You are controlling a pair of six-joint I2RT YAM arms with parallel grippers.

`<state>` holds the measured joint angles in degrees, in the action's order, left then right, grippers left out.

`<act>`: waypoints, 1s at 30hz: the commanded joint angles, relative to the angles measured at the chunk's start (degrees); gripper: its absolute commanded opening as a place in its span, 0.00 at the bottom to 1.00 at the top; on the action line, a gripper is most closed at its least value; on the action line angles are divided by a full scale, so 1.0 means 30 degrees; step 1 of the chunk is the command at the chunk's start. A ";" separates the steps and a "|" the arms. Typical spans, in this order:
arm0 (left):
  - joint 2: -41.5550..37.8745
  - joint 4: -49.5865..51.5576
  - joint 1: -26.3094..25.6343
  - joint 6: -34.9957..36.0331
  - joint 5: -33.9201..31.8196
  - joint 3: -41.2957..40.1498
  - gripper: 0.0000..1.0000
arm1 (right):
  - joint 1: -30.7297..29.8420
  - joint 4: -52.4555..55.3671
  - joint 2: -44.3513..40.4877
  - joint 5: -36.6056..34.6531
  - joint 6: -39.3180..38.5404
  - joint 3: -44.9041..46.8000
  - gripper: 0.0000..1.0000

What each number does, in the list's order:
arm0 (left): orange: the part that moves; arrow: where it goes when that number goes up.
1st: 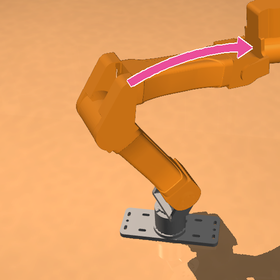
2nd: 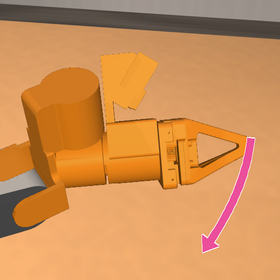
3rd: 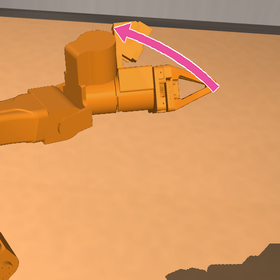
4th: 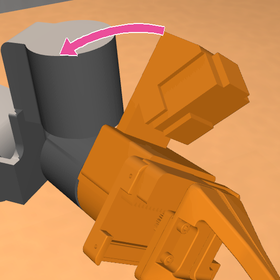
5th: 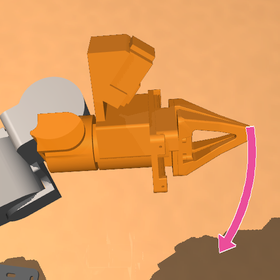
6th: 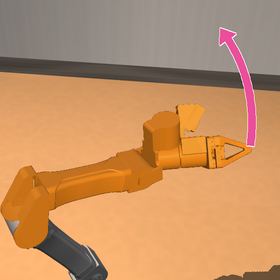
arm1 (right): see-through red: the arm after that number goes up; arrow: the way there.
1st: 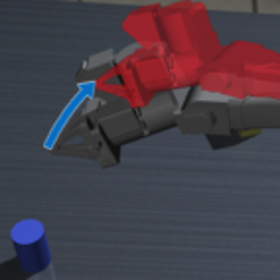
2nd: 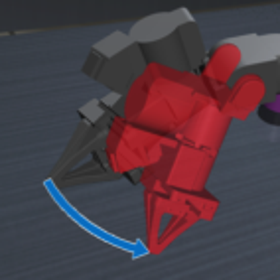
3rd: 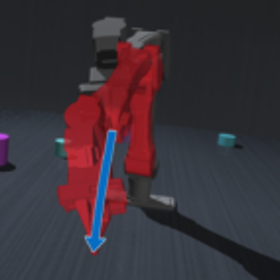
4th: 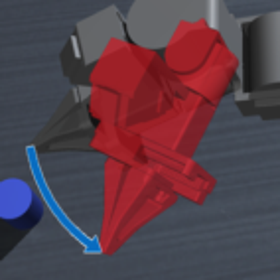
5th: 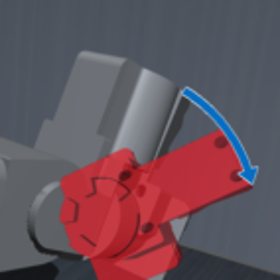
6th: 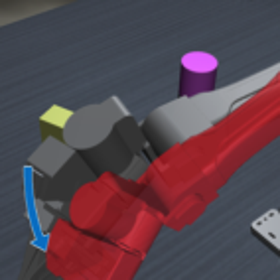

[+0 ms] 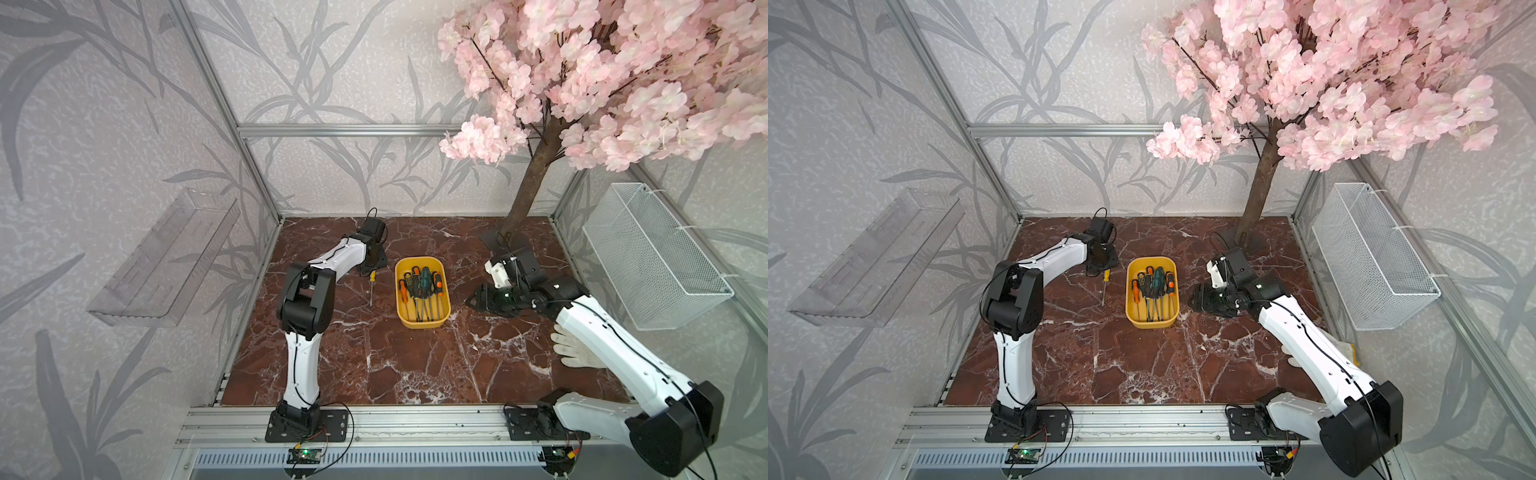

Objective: Put the screwdriver on the desktop into the storage box
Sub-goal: Pick up the screwdriver from the center of the board.

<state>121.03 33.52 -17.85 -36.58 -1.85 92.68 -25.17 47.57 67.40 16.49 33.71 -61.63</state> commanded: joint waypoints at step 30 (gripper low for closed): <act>-0.1668 0.2410 -0.0439 0.1353 0.0923 0.2693 0.00 | -0.0046 -0.1153 -0.0709 -0.0341 0.1065 0.0645 0.62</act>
<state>121.38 38.70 -17.91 -33.12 -0.54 97.17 -25.17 45.17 66.26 15.51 36.21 -60.49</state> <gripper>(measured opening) 0.164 0.619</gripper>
